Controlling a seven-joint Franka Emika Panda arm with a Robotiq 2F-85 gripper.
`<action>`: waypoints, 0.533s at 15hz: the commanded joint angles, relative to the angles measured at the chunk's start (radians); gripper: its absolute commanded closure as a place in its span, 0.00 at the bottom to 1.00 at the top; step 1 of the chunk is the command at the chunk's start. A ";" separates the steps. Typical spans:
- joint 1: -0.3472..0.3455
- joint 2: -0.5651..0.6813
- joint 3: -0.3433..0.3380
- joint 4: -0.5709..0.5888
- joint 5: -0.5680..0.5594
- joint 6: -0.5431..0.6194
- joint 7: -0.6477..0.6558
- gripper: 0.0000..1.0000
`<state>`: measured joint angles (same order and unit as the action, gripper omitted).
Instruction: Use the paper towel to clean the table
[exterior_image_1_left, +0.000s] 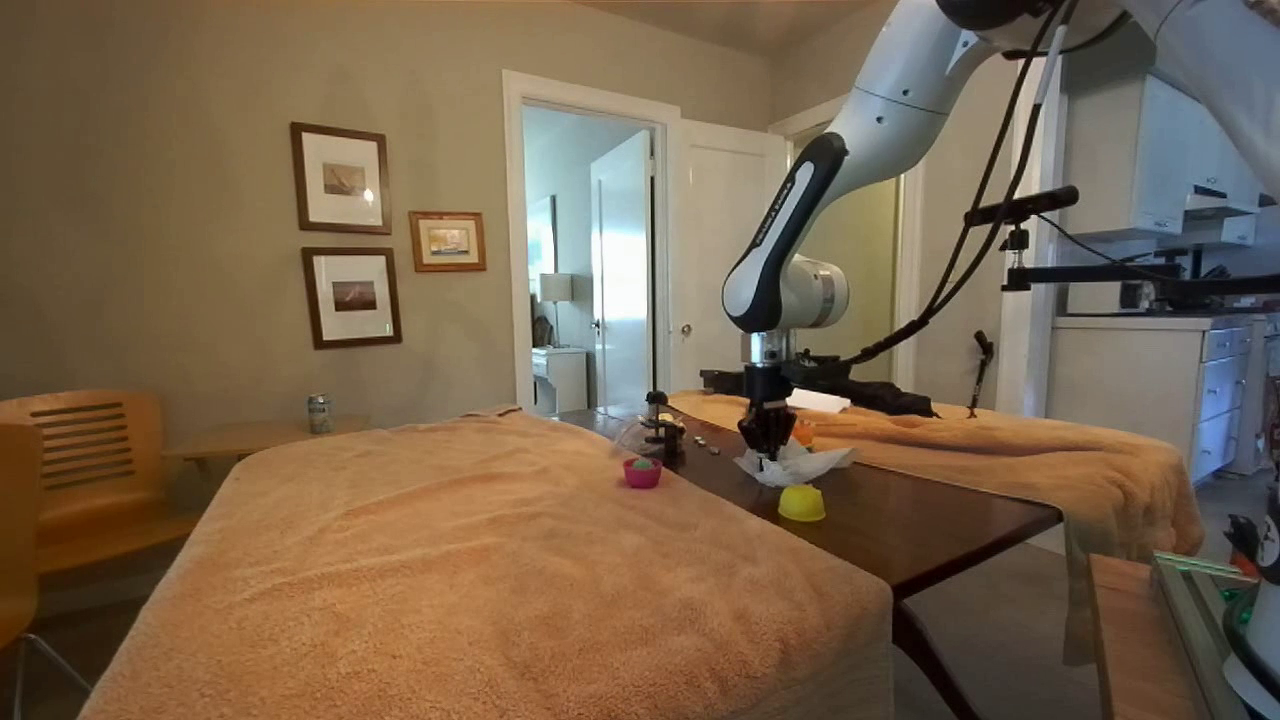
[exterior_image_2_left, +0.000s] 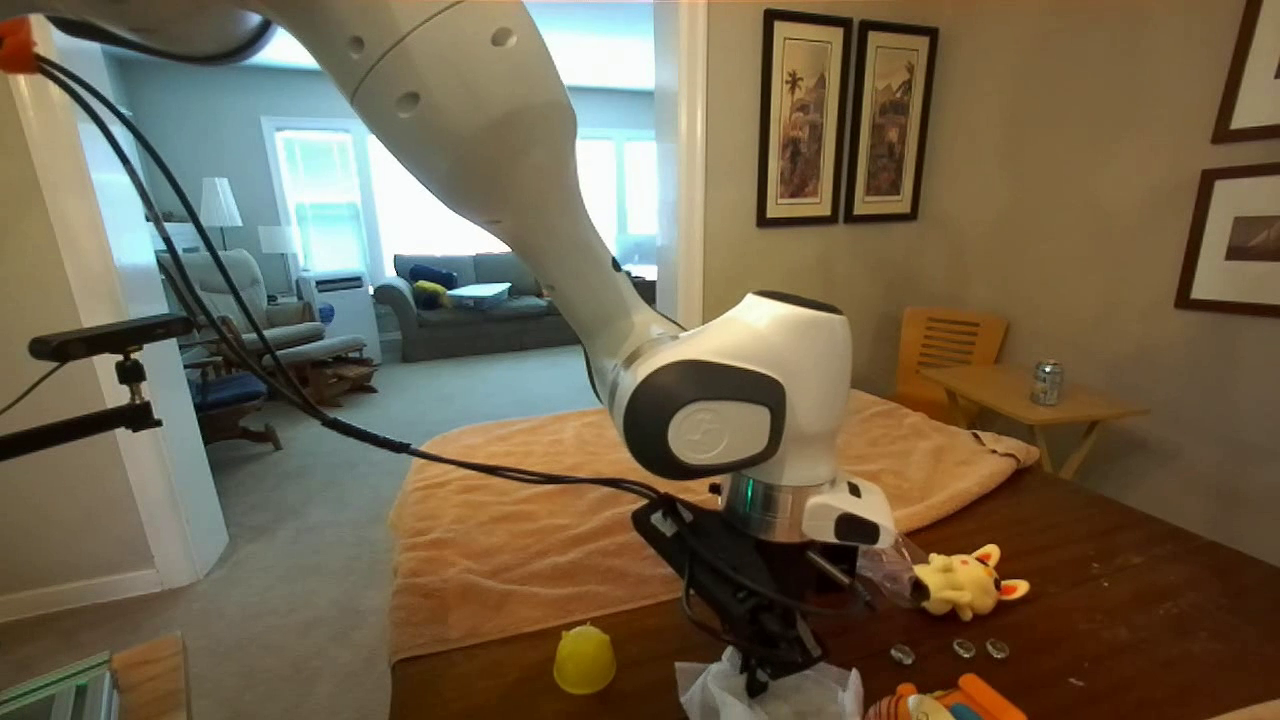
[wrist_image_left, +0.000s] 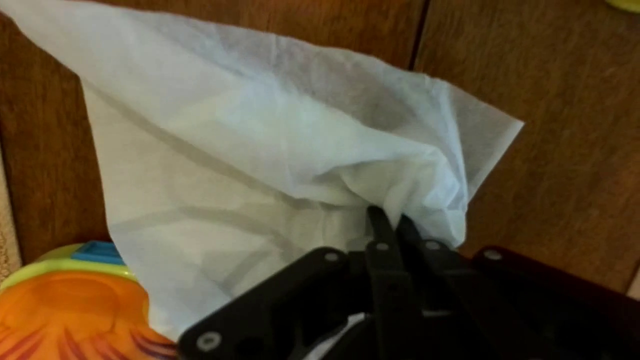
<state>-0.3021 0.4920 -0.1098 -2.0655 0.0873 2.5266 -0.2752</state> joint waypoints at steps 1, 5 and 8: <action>0.020 0.003 -0.014 -0.005 -0.031 0.010 0.032 1.00; 0.024 0.004 -0.012 -0.007 -0.034 0.011 0.027 1.00; 0.041 0.013 -0.004 -0.007 -0.053 0.024 0.020 1.00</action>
<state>-0.2870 0.4929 -0.1128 -2.0659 0.0726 2.5266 -0.2746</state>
